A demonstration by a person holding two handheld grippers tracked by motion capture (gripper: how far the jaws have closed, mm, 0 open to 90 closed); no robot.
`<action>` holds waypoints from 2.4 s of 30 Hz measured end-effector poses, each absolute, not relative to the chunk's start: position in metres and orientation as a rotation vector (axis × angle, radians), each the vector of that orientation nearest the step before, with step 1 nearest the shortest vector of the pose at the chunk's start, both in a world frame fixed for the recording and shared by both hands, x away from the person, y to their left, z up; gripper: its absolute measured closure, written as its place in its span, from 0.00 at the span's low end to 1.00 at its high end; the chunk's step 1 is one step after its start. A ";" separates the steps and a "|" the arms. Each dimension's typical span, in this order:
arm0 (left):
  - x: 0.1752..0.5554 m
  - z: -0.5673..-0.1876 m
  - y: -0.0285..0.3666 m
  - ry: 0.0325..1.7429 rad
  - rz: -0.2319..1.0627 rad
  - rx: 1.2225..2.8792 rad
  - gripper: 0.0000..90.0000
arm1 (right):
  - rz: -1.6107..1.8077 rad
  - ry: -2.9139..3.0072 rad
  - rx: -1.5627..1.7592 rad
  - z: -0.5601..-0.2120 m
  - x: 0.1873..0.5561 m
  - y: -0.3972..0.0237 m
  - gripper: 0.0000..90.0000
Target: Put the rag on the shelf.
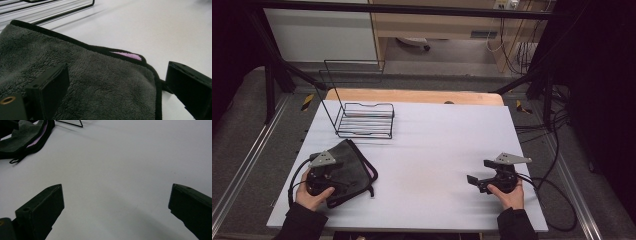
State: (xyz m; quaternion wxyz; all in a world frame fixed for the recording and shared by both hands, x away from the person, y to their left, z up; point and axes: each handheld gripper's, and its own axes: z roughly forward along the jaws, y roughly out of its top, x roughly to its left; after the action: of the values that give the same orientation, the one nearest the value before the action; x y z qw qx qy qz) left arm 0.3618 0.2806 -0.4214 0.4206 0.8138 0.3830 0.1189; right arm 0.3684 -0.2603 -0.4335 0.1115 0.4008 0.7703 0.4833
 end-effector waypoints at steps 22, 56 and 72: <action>0.346 -0.404 0.257 0.934 0.284 2.030 0.42 | 1.380 2.283 1.181 -0.436 0.368 -0.258 0.02; 0.339 -0.436 0.203 1.057 0.192 2.285 0.75 | 1.387 2.297 1.182 -0.437 0.367 -0.256 0.02; 0.344 -0.433 0.195 1.029 0.255 2.202 1.00 | 1.386 2.302 1.189 -0.438 0.367 -0.256 0.02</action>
State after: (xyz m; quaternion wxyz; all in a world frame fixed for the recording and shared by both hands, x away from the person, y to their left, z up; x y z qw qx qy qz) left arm 0.3438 0.1946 -0.4329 0.3416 0.8468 0.3957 0.0979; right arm 0.3672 -0.2558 -0.4375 0.1014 0.4026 0.7794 0.4692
